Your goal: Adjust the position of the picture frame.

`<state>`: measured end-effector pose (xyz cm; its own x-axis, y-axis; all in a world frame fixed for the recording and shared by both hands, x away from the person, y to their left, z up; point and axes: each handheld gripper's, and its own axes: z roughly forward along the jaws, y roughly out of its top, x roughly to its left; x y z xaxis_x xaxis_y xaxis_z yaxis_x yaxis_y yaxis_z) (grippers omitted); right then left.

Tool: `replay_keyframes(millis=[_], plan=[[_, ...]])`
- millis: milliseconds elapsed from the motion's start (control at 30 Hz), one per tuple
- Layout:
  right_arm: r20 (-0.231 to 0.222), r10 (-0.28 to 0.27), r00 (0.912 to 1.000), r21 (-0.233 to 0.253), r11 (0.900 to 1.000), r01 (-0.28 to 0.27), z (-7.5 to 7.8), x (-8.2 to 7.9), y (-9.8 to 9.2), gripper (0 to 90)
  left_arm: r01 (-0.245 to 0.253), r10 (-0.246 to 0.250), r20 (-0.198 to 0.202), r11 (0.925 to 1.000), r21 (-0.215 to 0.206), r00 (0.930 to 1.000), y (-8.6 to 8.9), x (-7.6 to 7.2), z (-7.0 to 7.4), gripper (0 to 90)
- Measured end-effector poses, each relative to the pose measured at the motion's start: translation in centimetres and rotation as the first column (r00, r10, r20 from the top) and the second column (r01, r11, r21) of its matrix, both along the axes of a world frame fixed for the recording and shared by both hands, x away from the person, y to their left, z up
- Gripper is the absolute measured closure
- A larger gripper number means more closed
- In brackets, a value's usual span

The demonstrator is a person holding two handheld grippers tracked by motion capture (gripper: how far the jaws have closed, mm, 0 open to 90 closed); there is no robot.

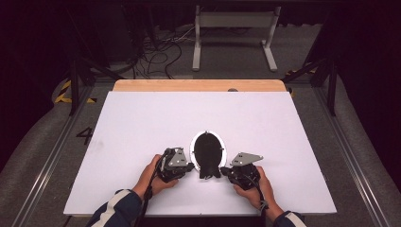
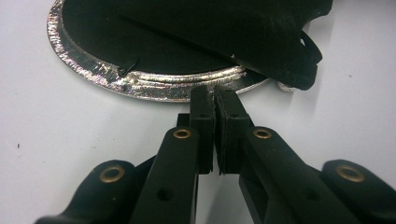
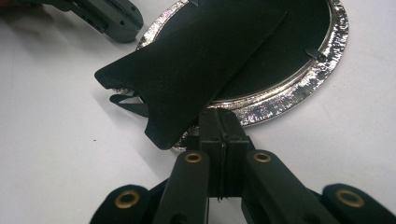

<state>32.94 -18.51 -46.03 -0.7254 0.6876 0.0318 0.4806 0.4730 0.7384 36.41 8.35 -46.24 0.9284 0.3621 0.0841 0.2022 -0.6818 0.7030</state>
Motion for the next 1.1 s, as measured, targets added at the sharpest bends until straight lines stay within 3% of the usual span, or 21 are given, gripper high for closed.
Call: replay_keyframes(millis=[400, 1100], plan=[[0.002, 0.001, 1.0000, 0.003, 1.000, -0.001, -0.1, -0.3, 0.5, 90.0, -0.009, 0.009, 0.018, 0.9999, 0.009, 0.9998, -0.2, 0.4, 0.1, 87.9], [0.022, -0.002, 0.9998, -0.016, 1.000, 0.003, -0.1, -0.3, 1.2, 90.0, -0.012, 0.012, 0.011, 0.9999, 0.007, 0.9999, 0.1, 1.1, 0.0, 88.3]])
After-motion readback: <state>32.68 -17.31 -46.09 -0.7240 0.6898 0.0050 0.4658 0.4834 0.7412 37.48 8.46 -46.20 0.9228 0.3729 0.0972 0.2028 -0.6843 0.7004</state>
